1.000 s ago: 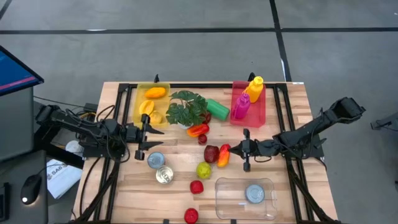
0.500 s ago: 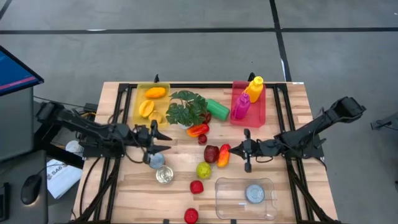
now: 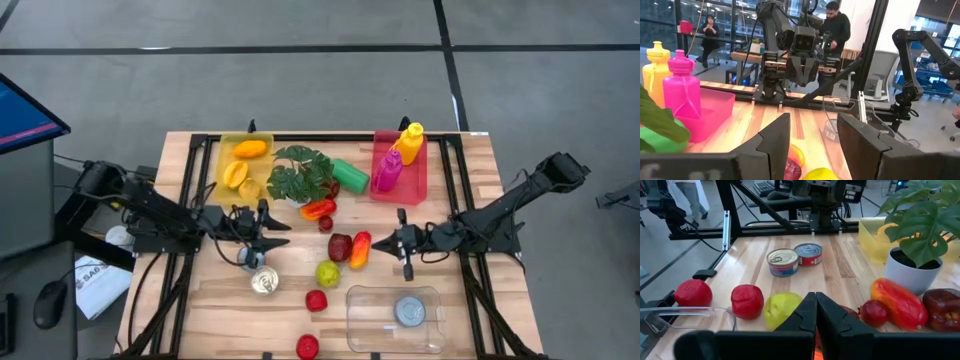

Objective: Pick & Place Food Item
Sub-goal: Put the green apple into the yellow bin

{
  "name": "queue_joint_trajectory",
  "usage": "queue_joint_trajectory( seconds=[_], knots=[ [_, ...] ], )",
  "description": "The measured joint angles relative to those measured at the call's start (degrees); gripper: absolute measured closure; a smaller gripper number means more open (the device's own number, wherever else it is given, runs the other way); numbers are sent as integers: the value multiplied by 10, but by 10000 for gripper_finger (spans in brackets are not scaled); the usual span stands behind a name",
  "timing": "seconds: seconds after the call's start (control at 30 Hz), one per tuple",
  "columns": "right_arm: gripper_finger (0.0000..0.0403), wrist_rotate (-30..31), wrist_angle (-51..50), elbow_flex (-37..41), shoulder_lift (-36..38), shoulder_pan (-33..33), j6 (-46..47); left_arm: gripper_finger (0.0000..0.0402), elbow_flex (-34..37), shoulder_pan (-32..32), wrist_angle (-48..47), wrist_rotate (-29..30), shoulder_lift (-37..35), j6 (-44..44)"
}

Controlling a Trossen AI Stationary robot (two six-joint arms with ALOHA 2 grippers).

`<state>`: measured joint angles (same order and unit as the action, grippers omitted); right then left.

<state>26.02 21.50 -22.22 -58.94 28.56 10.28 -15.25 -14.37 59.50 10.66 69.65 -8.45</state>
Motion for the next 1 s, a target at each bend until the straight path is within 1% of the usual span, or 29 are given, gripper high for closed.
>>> queue_joint_trajectory(
  seconds=[0.2, 0.37, 0.47, 0.63, 0.77, 0.9, 1.0],
  knots=[
    [403, 0, -5, 0, 1, 0, -2, 248, -1, 0, 67, 0, 65, 0],
    [403, 0, -10, 0, 1, 0, -2, 248, -27, 0, 70, 0, 120, 0],
    [403, 0, -10, 0, 1, 0, -2, 248, -46, 0, 70, 0, 147, 21],
    [403, 0, -10, 0, 1, 0, -2, 242, -67, 3, 70, 0, 163, 37],
    [403, 0, -10, 0, 1, 0, -2, 209, -67, 3, 48, 0, 153, 37],
    [403, 0, -10, 0, 1, 0, -2, 155, -67, 3, 10, 0, 139, 37],
    [403, 0, -10, 0, 0, 0, -2, 112, -67, 3, 0, 0, 136, 37]
  ],
)
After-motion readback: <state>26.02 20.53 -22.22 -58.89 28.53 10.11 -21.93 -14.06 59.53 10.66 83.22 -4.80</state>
